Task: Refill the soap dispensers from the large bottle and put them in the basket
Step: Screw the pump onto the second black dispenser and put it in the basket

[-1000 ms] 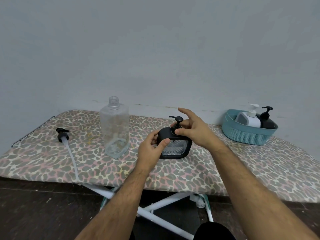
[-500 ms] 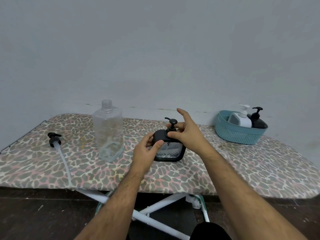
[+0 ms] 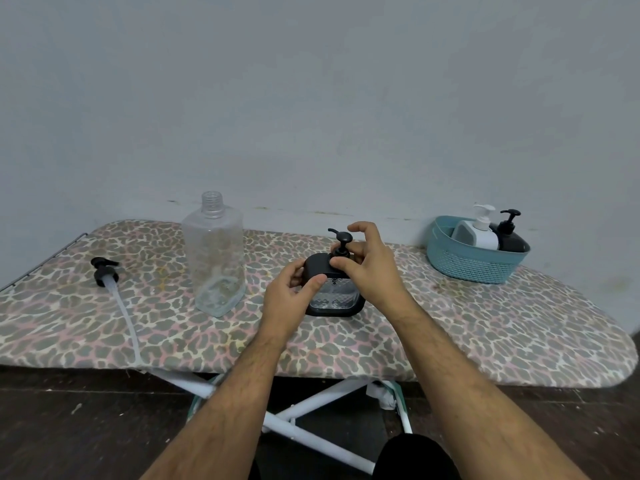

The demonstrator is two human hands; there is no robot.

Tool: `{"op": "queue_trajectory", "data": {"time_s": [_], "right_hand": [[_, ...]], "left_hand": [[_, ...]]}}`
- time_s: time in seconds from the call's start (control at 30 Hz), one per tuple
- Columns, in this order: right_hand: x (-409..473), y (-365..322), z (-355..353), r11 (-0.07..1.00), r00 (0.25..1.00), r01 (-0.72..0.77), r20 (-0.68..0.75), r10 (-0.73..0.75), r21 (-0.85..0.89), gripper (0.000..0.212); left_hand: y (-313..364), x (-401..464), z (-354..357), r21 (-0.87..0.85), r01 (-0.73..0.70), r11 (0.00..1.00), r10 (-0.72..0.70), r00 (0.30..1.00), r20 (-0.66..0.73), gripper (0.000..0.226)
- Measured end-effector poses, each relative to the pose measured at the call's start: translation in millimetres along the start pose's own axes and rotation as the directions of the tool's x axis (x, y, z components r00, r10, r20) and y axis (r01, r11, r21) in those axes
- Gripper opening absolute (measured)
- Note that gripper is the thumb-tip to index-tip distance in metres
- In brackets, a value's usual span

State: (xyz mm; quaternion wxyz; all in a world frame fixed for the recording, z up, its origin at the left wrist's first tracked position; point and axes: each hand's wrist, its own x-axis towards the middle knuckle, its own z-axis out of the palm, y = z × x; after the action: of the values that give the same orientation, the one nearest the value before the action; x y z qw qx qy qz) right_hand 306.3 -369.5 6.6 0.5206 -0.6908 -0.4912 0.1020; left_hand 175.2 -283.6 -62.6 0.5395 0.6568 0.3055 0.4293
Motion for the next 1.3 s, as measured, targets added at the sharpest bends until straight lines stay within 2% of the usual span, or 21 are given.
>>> {"op": "queue_trajectory", "data": {"time_s": [0.2,0.37,0.57,0.8,0.93,1.03,1.17,1.3], "right_hand": [[-4.6,-1.2,7.9,0.998,0.997,-0.005,-0.079,0.000,-0.068,0.050],[-9.1,-4.5,12.5,0.998,0.992,-0.014,-0.127,0.006,-0.062,0.044],[-10.1,-8.3,15.9,0.996,0.986,-0.061,-0.158,0.049,-0.070,0.050],[-11.5,-9.4,21.7,0.993,0.979,-0.063,-0.199,0.041,-0.104,0.046],[-7.7,-4.4,16.6,0.994,0.987,-0.080,-0.146,0.069,-0.074,0.060],[-6.3,0.9,7.5,0.995,0.994,-0.092,-0.063,0.094,0.036,0.068],[-7.3,10.3,-12.3,0.973,0.990,-0.123,-0.047,0.135,0.193,0.064],[-12.9,22.1,-28.5,0.962,0.972,-0.234,0.062,0.227,0.140,0.054]], "left_hand": [[-1.5,1.3,-0.3,0.026,-0.025,0.999,0.025,1.000,-0.011,0.043],[-2.8,1.1,-0.8,0.039,-0.037,0.999,0.038,0.999,-0.016,0.045],[0.5,-0.6,-0.3,0.048,-0.020,0.999,0.021,1.000,-0.014,0.042],[1.7,-1.3,-1.1,0.069,-0.019,0.997,0.020,1.000,-0.008,0.041],[0.5,-0.5,-2.1,0.056,-0.012,0.998,0.012,1.000,0.010,0.049],[1.1,-1.6,-3.2,0.037,0.008,0.999,-0.009,1.000,0.026,0.053],[3.1,-2.8,-4.3,0.000,0.036,0.999,-0.036,0.999,0.034,0.055],[3.7,-3.5,-4.9,0.016,0.041,0.999,-0.041,0.998,0.040,0.060]]}}
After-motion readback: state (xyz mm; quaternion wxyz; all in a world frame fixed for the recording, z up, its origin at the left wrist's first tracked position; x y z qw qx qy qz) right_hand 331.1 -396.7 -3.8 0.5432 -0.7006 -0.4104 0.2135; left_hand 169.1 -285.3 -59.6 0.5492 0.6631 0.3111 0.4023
